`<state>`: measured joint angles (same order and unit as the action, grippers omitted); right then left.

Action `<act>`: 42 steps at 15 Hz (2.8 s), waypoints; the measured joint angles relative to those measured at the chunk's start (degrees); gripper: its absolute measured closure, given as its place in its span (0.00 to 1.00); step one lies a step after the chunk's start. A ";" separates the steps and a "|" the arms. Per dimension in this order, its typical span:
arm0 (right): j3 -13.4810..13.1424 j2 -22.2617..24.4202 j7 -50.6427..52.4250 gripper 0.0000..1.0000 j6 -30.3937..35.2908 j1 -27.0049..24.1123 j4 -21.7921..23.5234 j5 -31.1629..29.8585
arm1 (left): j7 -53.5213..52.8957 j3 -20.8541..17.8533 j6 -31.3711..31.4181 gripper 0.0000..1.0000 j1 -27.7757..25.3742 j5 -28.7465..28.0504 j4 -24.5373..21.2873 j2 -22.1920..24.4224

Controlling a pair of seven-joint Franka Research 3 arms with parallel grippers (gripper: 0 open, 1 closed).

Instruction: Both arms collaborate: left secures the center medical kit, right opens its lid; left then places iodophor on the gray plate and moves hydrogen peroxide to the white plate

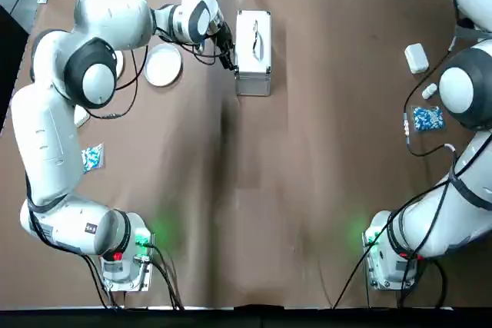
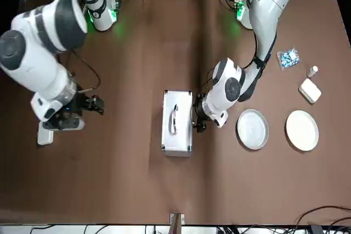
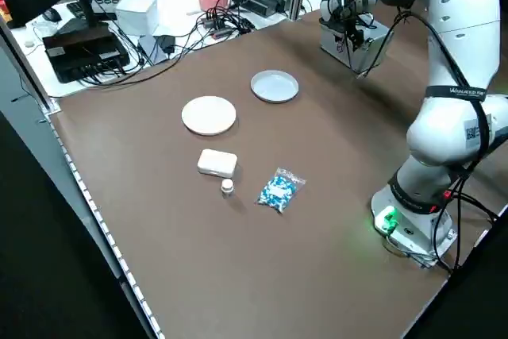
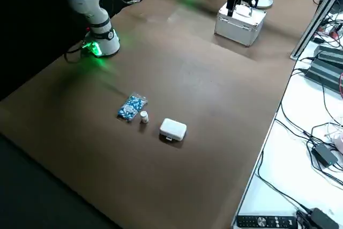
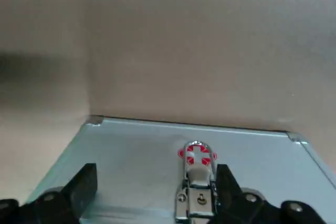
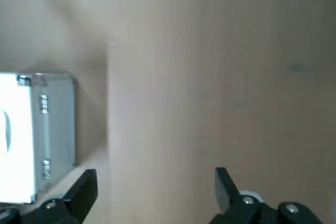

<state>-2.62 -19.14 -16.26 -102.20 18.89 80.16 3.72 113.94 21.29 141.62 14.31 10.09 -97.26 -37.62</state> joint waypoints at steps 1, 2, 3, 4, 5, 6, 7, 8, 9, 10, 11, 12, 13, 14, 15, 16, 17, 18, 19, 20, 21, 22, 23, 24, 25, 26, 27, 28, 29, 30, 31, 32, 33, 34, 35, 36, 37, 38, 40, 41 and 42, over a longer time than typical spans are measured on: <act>0.04 -0.39 -1.82 0.01 -0.94 1.60 0.02 0.01 | 0.00 -0.12 0.00 0.00 0.21 -0.20 0.26 -0.23; 0.06 -0.93 -3.39 0.01 -1.85 3.27 0.04 0.01 | 0.00 -0.19 -0.01 0.00 0.29 -0.51 0.33 -0.26; 0.09 -1.60 -4.90 0.01 -3.04 4.94 0.08 0.09 | 0.00 -0.20 -0.01 0.00 0.35 -0.97 0.36 -0.28; 0.10 -2.38 -6.66 0.01 -4.66 6.53 0.10 0.75 | 0.00 -0.21 -0.01 0.00 0.40 -1.34 0.38 -0.29; 0.11 -3.29 -8.62 0.02 -6.61 8.00 0.16 1.76 | 0.00 -0.22 -0.01 0.01 0.43 -1.55 0.39 -0.30; 0.11 -4.34 -10.52 0.02 -9.03 9.37 0.23 2.55 | 0.00 -0.23 0.00 0.01 0.44 -1.61 0.41 -0.32; 0.12 -5.48 -12.05 0.02 -11.58 10.56 0.32 2.97 | 0.00 -0.26 0.01 0.04 0.44 -1.67 0.48 -0.34; 0.11 -6.65 -13.26 0.03 -13.68 11.54 0.36 3.08 | 0.00 -0.28 0.01 0.04 0.44 -1.69 0.51 -0.38; 0.10 -7.73 -14.27 0.03 -15.38 12.30 0.37 3.25 | 0.00 -0.32 0.01 0.07 0.45 -1.72 0.59 -0.44; 0.09 -8.54 -15.02 0.08 -16.80 12.84 0.37 3.98 | -0.01 -0.33 0.01 0.07 0.45 -1.72 0.71 -0.51; 0.10 -9.12 -15.51 0.17 -17.70 13.19 0.36 5.53 | -0.01 -0.37 0.02 0.11 0.45 -1.73 0.94 -0.60; 0.09 -9.54 -15.81 0.27 -18.11 13.33 0.34 7.96 | -0.01 -0.37 0.01 0.12 0.45 -1.73 1.10 -0.73; 0.07 -9.96 -15.82 0.37 -18.50 13.34 0.34 10.76 | -0.01 -0.40 0.02 0.13 0.45 -1.73 1.21 -0.85; 0.04 -10.45 -15.81 0.48 -19.30 13.35 0.34 13.17 | -0.01 -0.52 0.24 0.21 0.44 -1.75 1.43 -0.96; 0.04 -11.02 -15.79 0.56 -20.74 13.43 0.34 14.82 | -0.01 -0.66 0.46 0.31 0.42 -1.75 1.79 -1.09; 0.05 -11.67 -15.79 0.58 -22.13 13.70 0.34 15.61 | -0.01 -0.79 0.66 0.41 0.40 -1.77 2.21 -1.26; 0.07 -12.32 -15.79 0.58 -23.02 14.17 0.34 15.89 | 0.00 -0.90 0.90 0.50 0.38 -1.79 2.62 -1.47; 0.09 -12.90 -15.80 0.59 -23.46 14.82 0.34 16.06 | -0.01 -1.01 1.20 0.59 0.37 -1.81 2.97 -1.69; 0.10 -13.42 -15.85 0.60 -23.83 15.53 0.34 16.19 | -0.09 -1.09 1.33 0.67 0.36 -1.88 3.19 -1.86; 0.10 -13.84 -15.96 0.60 -24.41 16.32 0.33 16.25 | -0.12 -1.08 1.32 0.69 0.36 -1.89 3.20 -1.86; 0.10 -14.18 -16.14 0.61 -25.33 17.02 0.32 16.29 | -0.18 -1.10 1.32 0.71 0.35 -2.01 3.22 -1.86; 0.10 -14.46 -16.25 0.61 -26.09 17.67 0.32 16.32 | -0.21 -1.10 1.32 0.71 0.36 -2.02 3.22 -1.86; 0.10 -14.67 -16.44 0.62 -26.46 18.19 0.32 16.33 | -0.21 -1.10 1.32 0.71 0.35 -2.03 3.22 -1.86; 0.10 -14.82 -16.55 0.63 -26.59 18.58 0.32 16.33 | -0.24 -1.11 1.32 0.72 0.35 -2.06 3.23 -1.86; 0.09 -14.95 -16.62 0.63 -26.66 19.06 0.31 16.35 | -0.24 -1.11 1.32 0.72 0.35 -2.07 3.23 -1.86; 0.10 -14.99 -16.66 0.63 -26.77 19.28 0.31 16.37 | -0.25 -1.11 1.32 0.72 0.35 -2.07 3.23 -1.86; 0.10 -15.12 -17.05 0.65 -27.17 19.53 0.31 16.39 | -0.26 -1.11 1.32 0.72 0.35 -2.08 3.23 -1.86; 0.10 -15.34 -17.52 0.65 -27.84 19.84 0.31 16.40 | -0.26 -1.11 1.32 0.72 0.35 -2.08 3.23 -1.86; 0.10 -15.63 -18.06 0.66 -28.44 20.21 0.31 16.40 | -0.26 -1.11 1.32 0.72 0.35 -2.08 3.23 -1.86; 0.11 -15.92 -18.41 0.66 -28.85 20.59 0.31 16.40 | -0.26 -1.11 1.32 0.72 0.35 -2.08 3.23 -1.86; 0.10 -16.15 -18.58 0.66 -29.08 20.91 0.31 16.41 | -0.26 -1.11 1.32 0.72 0.36 -2.08 3.23 -1.86; 0.10 -16.34 -18.68 0.67 -29.26 21.18 0.31 16.41 | -0.26 -1.11 1.32 0.72 0.36 -2.09 3.23 -1.86; 0.10 -16.51 -18.78 0.67 -29.62 21.45 0.31 16.41 | -0.26 -1.11 1.32 0.72 0.37 -2.11 3.23 -1.86; 0.10 -16.66 -18.89 0.67 -30.00 21.67 0.31 16.41 | -0.26 -1.11 1.32 0.72 0.37 -2.12 3.23 -1.86; 0.10 -16.77 -18.95 0.69 -30.20 21.79 0.30 16.41 | -0.26 -1.11 1.32 0.72 0.37 -2.12 3.23 -1.86; 0.10 -16.84 -18.99 0.71 -30.31 21.83 0.30 16.41 | -0.26 -1.11 1.32 0.72 0.37 -2.13 3.23 -1.86; 0.09 -16.86 -19.00 0.72 -30.34 21.83 0.29 16.41 | -0.26 -1.11 1.32 0.72 0.37 -2.13 3.23 -1.86; 0.07 -16.87 -19.00 0.74 -30.35 21.83 0.28 16.41 | -0.26 -1.11 1.32 0.72 0.37 -2.13 3.23 -1.86; 0.02 -16.87 -19.00 0.74 -30.37 21.83 0.24 16.41 | -0.26 -1.11 1.32 0.72 0.37 -2.13 3.23 -1.86; -0.03 -16.87 -19.00 0.74 -30.37 21.83 0.23 16.41 | -0.27 -1.11 1.32 0.72 0.37 -2.13 3.24 -1.86; -0.11 -16.88 -19.00 0.74 -30.38 21.83 0.24 16.41 | -0.27 -1.11 1.32 0.72 0.37 -2.13 3.24 -1.86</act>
<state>-2.73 -36.02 -35.25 -132.58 40.71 80.39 20.13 113.67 20.18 142.94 14.68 7.96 -94.02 -39.48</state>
